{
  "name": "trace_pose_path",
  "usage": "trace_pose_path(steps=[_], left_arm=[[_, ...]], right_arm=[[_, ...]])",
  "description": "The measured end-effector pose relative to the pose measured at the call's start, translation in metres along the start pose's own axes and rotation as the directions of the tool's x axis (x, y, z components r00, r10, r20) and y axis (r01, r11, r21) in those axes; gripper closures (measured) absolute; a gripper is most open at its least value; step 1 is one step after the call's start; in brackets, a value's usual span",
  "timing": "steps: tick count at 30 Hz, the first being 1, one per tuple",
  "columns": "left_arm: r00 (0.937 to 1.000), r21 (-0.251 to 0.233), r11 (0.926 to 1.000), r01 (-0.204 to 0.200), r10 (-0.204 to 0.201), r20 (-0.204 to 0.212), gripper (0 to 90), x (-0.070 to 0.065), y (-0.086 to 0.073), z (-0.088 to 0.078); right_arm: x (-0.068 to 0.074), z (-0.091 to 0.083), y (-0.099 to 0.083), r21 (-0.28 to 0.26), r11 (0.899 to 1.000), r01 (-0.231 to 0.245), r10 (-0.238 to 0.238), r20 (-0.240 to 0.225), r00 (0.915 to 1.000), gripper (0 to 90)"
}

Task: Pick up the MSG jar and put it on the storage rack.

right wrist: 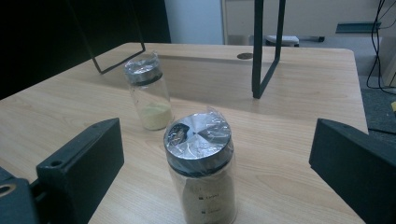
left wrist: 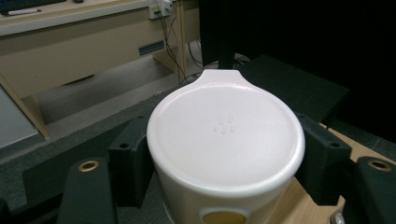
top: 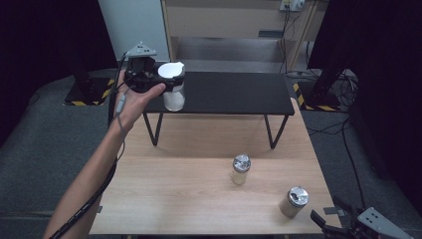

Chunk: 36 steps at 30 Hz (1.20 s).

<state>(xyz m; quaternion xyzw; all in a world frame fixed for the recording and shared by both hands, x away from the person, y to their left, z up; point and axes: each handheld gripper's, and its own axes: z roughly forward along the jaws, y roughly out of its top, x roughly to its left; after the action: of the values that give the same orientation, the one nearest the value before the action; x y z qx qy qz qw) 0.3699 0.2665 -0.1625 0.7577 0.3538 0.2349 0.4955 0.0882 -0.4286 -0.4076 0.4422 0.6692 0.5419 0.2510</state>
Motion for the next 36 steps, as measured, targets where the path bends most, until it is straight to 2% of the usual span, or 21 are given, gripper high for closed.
trace_pose_path(steps=[10,17,21,29,36], left_arm=[[0.9964,0.008,0.9989,0.046,-0.046,-0.071,29.6,0.008,0.006,0.015],[0.9898,0.011,0.9967,0.08,-0.078,-0.119,29.6,0.013,0.004,0.028],[0.9837,0.012,0.9946,0.103,-0.1,-0.149,29.6,0.015,0.001,0.036],[0.9789,0.013,0.9932,0.116,-0.112,-0.171,29.6,0.017,0.0,0.046],[0.9784,0.022,0.9925,0.12,-0.115,-0.172,29.6,0.018,-0.002,0.052]], right_arm=[[-0.002,0.0,-0.001,-0.001,1.0,-0.008,0.008,-0.005,1.0,3.6],[-0.002,0.001,-0.001,0.001,1.0,-0.013,0.013,-0.004,0.9999,3.6],[-0.002,0.001,-0.001,0.0,1.0,-0.014,0.014,-0.004,0.9999,3.6],[-0.003,0.001,-0.001,0.001,1.0,-0.018,0.018,-0.008,0.9998,3.6],[-0.004,0.002,-0.001,0.002,1.0,-0.022,0.022,-0.01,0.9997,3.6]])
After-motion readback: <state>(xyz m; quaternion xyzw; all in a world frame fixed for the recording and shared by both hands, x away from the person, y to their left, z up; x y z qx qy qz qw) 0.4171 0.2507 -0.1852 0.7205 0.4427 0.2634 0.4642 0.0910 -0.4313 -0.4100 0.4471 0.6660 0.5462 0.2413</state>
